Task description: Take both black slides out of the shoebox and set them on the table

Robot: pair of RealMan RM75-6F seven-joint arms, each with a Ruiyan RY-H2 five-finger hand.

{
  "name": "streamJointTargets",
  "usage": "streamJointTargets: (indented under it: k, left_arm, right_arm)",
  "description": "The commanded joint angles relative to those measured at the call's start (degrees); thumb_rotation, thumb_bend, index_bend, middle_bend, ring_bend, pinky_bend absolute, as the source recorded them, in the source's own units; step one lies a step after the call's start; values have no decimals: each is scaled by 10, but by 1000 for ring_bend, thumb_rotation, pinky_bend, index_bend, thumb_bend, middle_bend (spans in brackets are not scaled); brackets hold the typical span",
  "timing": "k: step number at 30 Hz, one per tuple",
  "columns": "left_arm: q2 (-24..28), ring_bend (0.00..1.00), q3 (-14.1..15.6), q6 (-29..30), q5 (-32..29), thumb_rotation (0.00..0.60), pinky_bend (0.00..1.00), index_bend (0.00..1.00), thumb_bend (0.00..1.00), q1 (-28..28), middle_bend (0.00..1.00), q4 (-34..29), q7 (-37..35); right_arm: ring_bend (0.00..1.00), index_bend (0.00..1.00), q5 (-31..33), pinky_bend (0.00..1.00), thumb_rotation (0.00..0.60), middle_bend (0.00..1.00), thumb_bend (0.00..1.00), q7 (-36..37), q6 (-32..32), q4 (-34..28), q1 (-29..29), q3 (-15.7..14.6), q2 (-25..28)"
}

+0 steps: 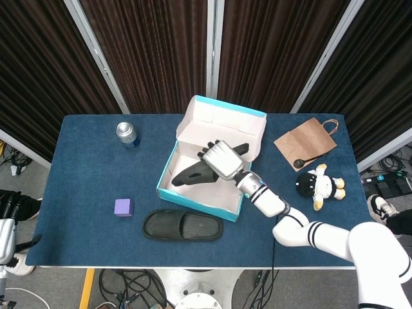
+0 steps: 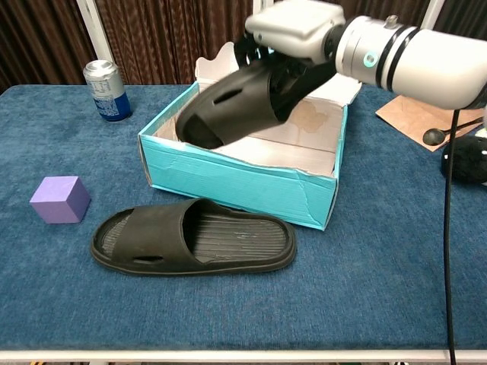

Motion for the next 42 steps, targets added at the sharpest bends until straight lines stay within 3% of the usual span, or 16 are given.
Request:
streamJointTargets:
  k: [1, 9, 15, 18, 25, 29, 33, 35, 37, 39, 42]
  left_arm:
    - [1, 3, -1, 0, 1, 600, 22, 174, 0, -1, 74, -2, 2]
    - [6, 3, -2, 3, 6, 600, 22, 174, 0, -4, 74, -11, 8]
    - [7, 3, -1, 6, 9, 600, 23, 174, 0, -3, 74, -12, 7]
    - [7, 3, -1, 6, 12, 600, 23, 174, 0, -4, 74, -13, 7]
    - [7, 3, -1, 2, 14, 600, 22, 174, 0, -9, 75, -17, 11]
    - [8, 3, -1, 1, 16, 600, 22, 174, 0, -11, 74, -24, 18]
    - [11, 3, 1, 0, 16, 600, 22, 174, 0, -11, 74, -34, 26]
    - [13, 3, 1, 0, 15, 600, 22, 174, 0, -11, 74, -38, 30]
    - [15, 3, 1, 1, 15, 600, 22, 174, 0, -11, 74, -42, 33]
    - [16, 3, 1, 2, 15, 600, 22, 174, 0, -11, 74, -44, 35]
    - [17, 3, 2, 3, 15, 600, 22, 174, 0, -10, 74, -47, 36]
  right_arm:
    - [409, 724, -30, 531, 600, 509, 886, 17, 46, -48, -16, 15, 41]
    - [404, 723, -77, 517, 600, 509, 884, 53, 105, -198, -55, 19, 131]
    - [402, 719, -109, 504, 600, 509, 884, 130, 105, -296, -104, -24, 226]
    - [401, 709, -127, 478, 600, 509, 884, 176, 102, -313, -128, -53, 270]
    - [402, 702, -190, 434, 600, 509, 884, 281, 117, -261, -184, -122, 317]
    - [355, 647, -218, 402, 600, 476, 851, 324, 132, -195, -203, -141, 298]
    - [239, 513, -224, 306, 600, 349, 827, 341, 127, -126, -213, -149, 261]
    - [151, 411, -226, 234, 600, 263, 775, 343, 120, -88, -215, -151, 237]
    - [41, 245, -225, 115, 600, 143, 598, 336, 112, -58, -216, -150, 216]
    - [0, 83, -217, 22, 600, 40, 390, 322, 93, -43, -213, -148, 204]
    - [0, 0, -193, 0, 600, 0, 107, 258, 50, -38, -206, -139, 199]
